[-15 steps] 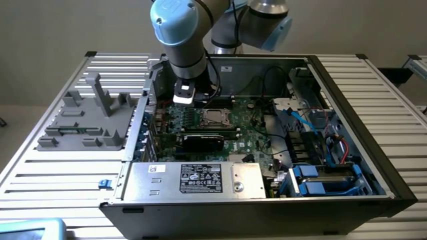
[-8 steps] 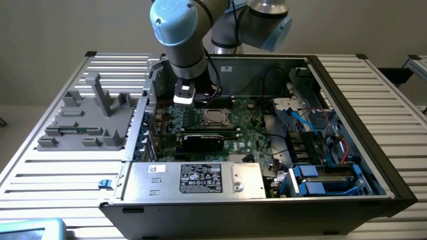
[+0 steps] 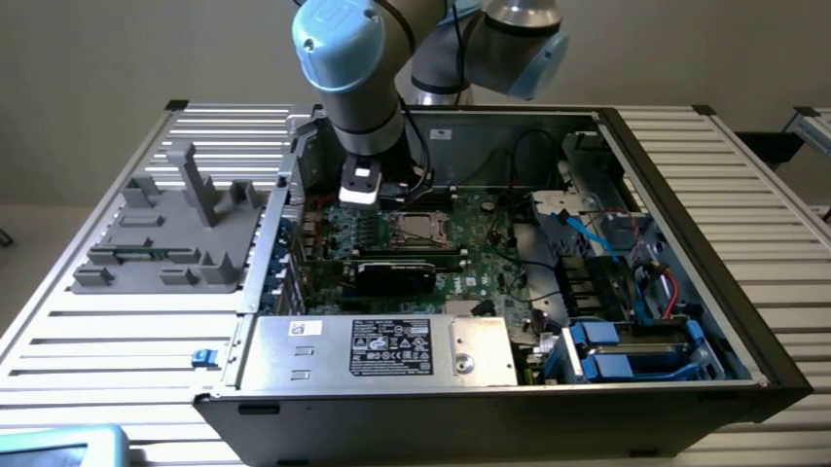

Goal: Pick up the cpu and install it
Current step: 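Install the first cpu locking lever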

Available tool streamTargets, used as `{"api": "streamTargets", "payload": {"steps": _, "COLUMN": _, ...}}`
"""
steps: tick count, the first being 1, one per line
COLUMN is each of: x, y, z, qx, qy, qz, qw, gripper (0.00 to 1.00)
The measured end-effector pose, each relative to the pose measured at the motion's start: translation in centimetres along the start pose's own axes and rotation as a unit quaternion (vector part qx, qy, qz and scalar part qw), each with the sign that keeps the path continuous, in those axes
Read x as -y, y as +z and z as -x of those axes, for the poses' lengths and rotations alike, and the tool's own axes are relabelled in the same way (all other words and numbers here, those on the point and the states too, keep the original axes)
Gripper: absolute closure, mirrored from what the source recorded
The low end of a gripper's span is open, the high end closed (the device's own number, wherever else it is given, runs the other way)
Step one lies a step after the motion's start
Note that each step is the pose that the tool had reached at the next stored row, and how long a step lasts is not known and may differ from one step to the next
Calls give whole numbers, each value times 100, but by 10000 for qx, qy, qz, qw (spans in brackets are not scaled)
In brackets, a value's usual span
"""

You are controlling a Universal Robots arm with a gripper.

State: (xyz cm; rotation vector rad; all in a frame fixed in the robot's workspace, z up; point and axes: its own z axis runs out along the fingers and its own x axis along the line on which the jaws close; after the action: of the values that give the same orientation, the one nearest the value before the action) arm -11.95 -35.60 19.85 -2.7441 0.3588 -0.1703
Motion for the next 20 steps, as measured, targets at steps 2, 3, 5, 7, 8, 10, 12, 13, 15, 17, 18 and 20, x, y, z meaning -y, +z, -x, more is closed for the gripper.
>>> {"api": "streamTargets", "payload": {"steps": 2, "x": 0, "y": 6, "z": -5, "qx": -14, "qy": -5, "qz": -1, "qw": 10000, "gripper": 89}}
{"api": "streamTargets", "payload": {"steps": 3, "x": 0, "y": 9, "z": -9, "qx": -21, "qy": -7, "qz": 0, "qw": 10000, "gripper": 89}}
{"api": "streamTargets", "payload": {"steps": 5, "x": 0, "y": 13, "z": -14, "qx": -31, "qy": -11, "qz": 3, "qw": 10000, "gripper": 89}}
{"api": "streamTargets", "payload": {"steps": 7, "x": 0, "y": 18, "z": -21, "qx": -38, "qy": -13, "qz": 7, "qw": 10000, "gripper": 89}}
{"api": "streamTargets", "payload": {"steps": 8, "x": 0, "y": 22, "z": -24, "qx": -42, "qy": -13, "qz": 8, "qw": 10000, "gripper": 89}}
{"api": "streamTargets", "payload": {"steps": 10, "x": -2, "y": 29, "z": -29, "qx": -47, "qy": -13, "qz": 12, "qw": 10000, "gripper": 89}}
{"api": "streamTargets", "payload": {"steps": 12, "x": -4, "y": 38, "z": -32, "qx": -52, "qy": -13, "qz": 16, "qw": 10000, "gripper": 89}}
{"api": "streamTargets", "payload": {"steps": 13, "x": -6, "y": 43, "z": -34, "qx": -54, "qy": -13, "qz": 19, "qw": 10000, "gripper": 89}}
{"api": "streamTargets", "payload": {"steps": 15, "x": -9, "y": 54, "z": -36, "qx": -59, "qy": -12, "qz": 24, "qw": 10000, "gripper": 89}}
{"api": "streamTargets", "payload": {"steps": 17, "x": -8, "y": 58, "z": -38, "qx": -60, "qy": -12, "qz": 27, "qw": 10000, "gripper": 89}}
{"api": "streamTargets", "payload": {"steps": 18, "x": -8, "y": 58, "z": -38, "qx": -60, "qy": -12, "qz": 26, "qw": 10000, "gripper": 89}}
{"api": "streamTargets", "payload": {"steps": 20, "x": -7, "y": 58, "z": -36, "qx": -63, "qy": -11, "qz": 25, "qw": 10000, "gripper": 89}}
